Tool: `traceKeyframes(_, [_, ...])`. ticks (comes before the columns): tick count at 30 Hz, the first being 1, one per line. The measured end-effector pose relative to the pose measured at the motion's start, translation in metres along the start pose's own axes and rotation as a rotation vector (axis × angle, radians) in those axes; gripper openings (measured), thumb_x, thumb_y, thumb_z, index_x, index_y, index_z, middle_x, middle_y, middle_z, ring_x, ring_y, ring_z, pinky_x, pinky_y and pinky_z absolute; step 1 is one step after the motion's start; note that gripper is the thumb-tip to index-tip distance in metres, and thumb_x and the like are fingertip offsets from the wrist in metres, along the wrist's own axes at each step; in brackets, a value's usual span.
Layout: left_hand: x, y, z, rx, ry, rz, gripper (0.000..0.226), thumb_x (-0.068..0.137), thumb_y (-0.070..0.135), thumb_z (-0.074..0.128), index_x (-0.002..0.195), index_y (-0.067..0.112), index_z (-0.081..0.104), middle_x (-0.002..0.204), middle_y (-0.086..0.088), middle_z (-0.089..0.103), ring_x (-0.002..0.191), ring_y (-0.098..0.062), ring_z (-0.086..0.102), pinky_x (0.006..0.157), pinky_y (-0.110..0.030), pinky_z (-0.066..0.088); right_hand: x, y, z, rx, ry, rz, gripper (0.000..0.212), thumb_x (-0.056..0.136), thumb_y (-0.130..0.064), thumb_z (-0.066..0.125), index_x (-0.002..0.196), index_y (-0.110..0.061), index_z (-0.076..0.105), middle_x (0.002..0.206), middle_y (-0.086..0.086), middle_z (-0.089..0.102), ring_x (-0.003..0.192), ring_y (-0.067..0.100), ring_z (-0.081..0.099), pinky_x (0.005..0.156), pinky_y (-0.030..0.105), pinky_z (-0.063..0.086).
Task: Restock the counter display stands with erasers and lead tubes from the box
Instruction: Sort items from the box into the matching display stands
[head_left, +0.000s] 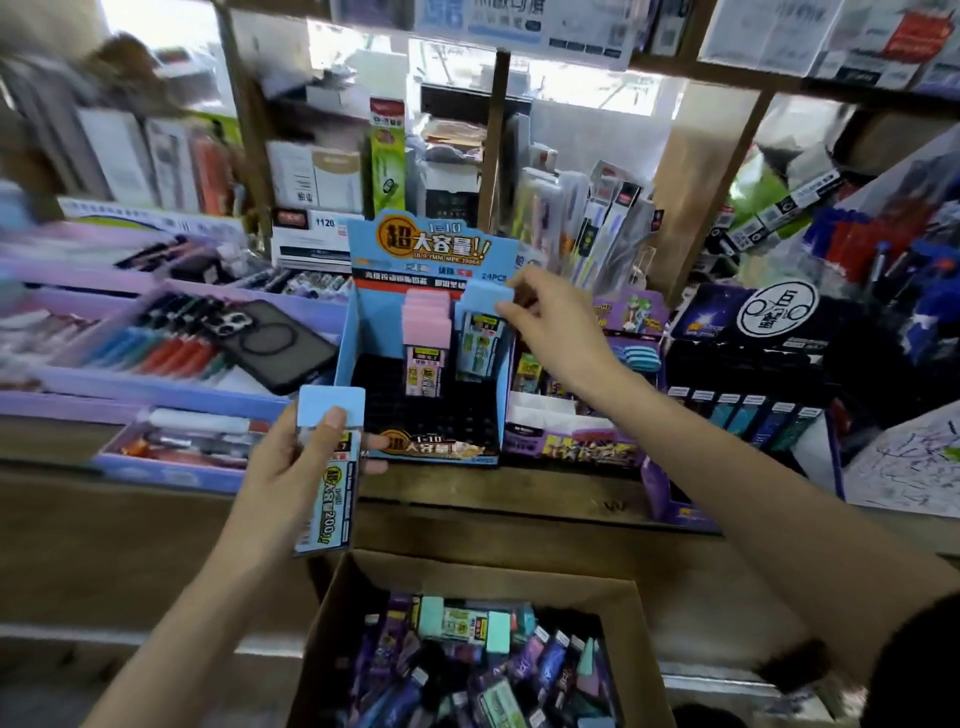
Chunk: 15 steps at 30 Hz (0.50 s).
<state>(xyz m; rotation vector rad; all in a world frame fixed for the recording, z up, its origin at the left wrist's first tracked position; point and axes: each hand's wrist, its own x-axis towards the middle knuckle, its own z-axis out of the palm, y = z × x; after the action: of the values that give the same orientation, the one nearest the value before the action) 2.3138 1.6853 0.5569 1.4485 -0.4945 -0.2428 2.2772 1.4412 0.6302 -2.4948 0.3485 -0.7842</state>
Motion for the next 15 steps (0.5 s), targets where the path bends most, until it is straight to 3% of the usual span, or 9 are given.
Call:
traceKeyframes(4, [0.002,-0.004,0.001,-0.02,-0.04,-0.018,0.02,0.096,0.027,0.043,0.106,0.016,0.056,0.086,-0.002,0.075,0.071,-0.017,0.072,0.058,-0.021,0.056,-0.003,0.004,0.011,-0.04,-0.058,-0.077,0.02,0.09,-0.015,0.061,0.105,-0.003,0.059,0.088,0.002,0.055,0.077,0.016,0.048,0.063,0.023,0.029])
traceKeyframes(6, [0.002,-0.006,0.003,-0.041,-0.05,-0.036,0.021,0.096,0.028,0.044,0.109,0.016,0.056,0.087,-0.002,0.075,0.072,-0.019,0.072,0.061,-0.024,0.057,-0.002,0.004,0.009,-0.02,-0.074,-0.073,0.019,0.09,-0.016,0.061,0.105,-0.004,0.059,0.088,0.002,0.055,0.077,0.017,0.05,0.065,0.025,0.034])
traceKeyframes(9, [0.002,-0.009,0.004,-0.064,-0.053,-0.051,0.021,0.094,0.03,0.045,0.108,0.02,0.057,0.087,-0.002,0.075,0.073,-0.018,0.072,0.059,-0.026,0.057,-0.001,0.004,0.005,-0.025,-0.117,-0.082,0.019,0.089,-0.016,0.062,0.106,-0.006,0.06,0.089,0.001,0.055,0.078,0.019,0.052,0.07,0.03,0.041])
traceKeyframes(15, [0.003,-0.011,0.0,-0.061,-0.03,-0.061,0.026,0.085,0.045,0.049,0.102,0.031,0.062,0.087,-0.002,0.074,0.075,-0.017,0.071,0.056,-0.024,0.055,0.001,0.005,0.005,-0.135,-0.099,-0.161,0.019,0.092,-0.017,0.058,0.108,-0.008,0.051,0.09,-0.001,0.052,0.076,0.014,0.047,0.065,0.026,0.032])
